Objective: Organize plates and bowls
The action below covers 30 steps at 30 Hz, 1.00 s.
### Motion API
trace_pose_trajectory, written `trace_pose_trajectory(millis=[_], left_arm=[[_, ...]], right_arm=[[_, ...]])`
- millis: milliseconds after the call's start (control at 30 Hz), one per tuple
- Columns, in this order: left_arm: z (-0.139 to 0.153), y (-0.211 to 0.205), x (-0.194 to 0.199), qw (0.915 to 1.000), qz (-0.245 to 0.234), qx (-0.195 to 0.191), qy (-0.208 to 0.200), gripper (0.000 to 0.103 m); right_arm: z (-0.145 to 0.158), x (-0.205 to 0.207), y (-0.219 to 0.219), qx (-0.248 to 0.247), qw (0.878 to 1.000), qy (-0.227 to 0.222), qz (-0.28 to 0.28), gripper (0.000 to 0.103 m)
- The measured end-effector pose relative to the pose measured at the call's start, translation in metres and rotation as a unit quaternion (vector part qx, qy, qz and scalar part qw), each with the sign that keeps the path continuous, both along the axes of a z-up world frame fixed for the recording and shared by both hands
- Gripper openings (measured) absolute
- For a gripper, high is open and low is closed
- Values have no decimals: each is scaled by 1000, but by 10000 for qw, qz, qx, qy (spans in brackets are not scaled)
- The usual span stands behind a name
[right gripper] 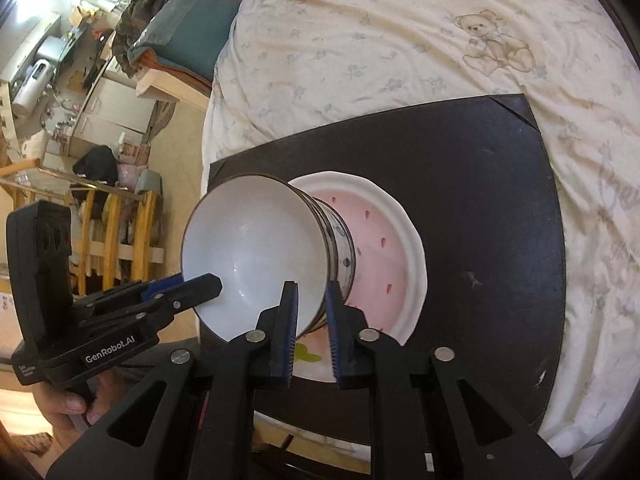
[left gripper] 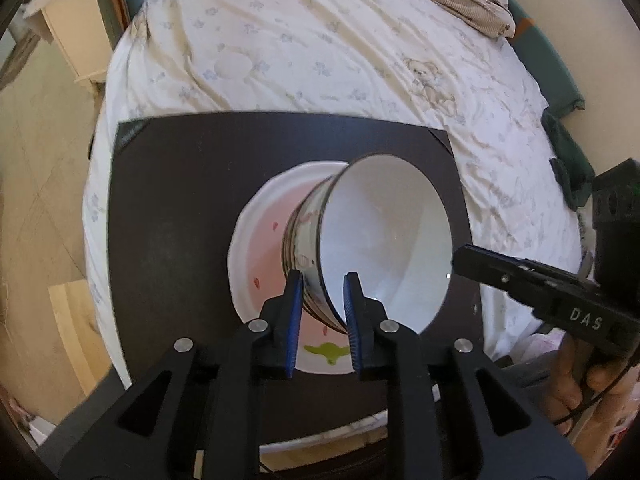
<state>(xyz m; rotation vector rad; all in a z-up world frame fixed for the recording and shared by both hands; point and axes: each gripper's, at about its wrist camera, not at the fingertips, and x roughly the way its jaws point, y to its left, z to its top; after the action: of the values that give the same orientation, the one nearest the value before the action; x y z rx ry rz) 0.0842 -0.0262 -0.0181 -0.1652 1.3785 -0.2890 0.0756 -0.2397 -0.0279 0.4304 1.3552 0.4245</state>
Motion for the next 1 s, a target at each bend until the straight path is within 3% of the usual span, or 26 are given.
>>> trace_pose_trajectory(millis=[133,367,467,800,1000], left_arm=[[1,6,1,10000,83,-29,-18,18],[12,12,8,9986,279,-123,-431,17],[7,10,10,9988,275,-134,-370,9],[-1,2,12,9988,212,116,-425,9],[13,-4,1,9959,46,365,-832,11]], right_arm=[[4,1,-2,-47,9999,-114,-56,18],[6,2,0,6,9998,-220,3,18],[4,4,1,-34,9998,-202,-3,18],[10,3,-1,364,9988,-339,-13,18],[13,4,-2,221,9986,-478,-71,18]])
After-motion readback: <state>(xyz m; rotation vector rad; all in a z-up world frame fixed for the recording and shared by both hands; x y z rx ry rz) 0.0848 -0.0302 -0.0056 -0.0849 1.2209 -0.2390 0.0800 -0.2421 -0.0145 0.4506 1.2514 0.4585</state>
